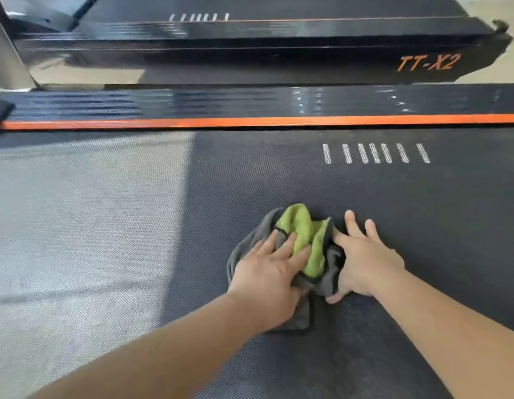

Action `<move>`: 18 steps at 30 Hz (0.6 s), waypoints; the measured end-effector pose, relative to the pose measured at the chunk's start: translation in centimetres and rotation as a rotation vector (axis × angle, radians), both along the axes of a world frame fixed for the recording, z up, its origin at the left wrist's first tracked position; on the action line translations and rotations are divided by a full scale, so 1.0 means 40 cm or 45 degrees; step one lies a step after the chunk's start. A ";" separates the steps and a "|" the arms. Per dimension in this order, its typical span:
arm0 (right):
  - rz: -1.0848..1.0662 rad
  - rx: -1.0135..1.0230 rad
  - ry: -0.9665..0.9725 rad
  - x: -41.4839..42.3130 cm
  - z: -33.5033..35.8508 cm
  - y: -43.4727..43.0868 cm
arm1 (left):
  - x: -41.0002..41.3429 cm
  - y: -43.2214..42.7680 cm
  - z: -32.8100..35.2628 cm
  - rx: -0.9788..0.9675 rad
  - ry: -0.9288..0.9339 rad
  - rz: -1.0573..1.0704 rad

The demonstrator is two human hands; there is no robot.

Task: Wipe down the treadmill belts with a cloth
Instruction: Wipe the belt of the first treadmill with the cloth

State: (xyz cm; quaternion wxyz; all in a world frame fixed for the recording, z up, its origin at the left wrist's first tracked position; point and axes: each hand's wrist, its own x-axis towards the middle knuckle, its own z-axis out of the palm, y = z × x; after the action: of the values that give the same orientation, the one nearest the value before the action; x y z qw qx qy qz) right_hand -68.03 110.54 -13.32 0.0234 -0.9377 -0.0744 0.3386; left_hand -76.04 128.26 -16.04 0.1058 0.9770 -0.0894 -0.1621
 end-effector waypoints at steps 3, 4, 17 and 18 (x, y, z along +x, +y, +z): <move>0.000 0.023 -0.014 -0.001 -0.004 -0.002 | -0.019 0.047 -0.005 -0.008 0.047 -0.245; 0.013 0.020 -0.002 0.000 -0.004 -0.003 | 0.000 0.074 -0.016 -0.003 0.023 -0.234; 0.003 -0.002 0.003 0.003 -0.003 -0.002 | -0.008 0.153 -0.125 -0.117 -0.276 -0.378; 0.020 -0.016 0.023 0.005 -0.002 -0.002 | 0.025 0.179 -0.120 -0.115 -0.274 -0.234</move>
State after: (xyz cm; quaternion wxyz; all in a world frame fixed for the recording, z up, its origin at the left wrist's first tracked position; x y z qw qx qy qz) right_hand -67.84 110.47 -13.39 0.0156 -0.9341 -0.0794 0.3477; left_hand -75.04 135.43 -20.86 0.1243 0.9707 -0.1965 -0.0610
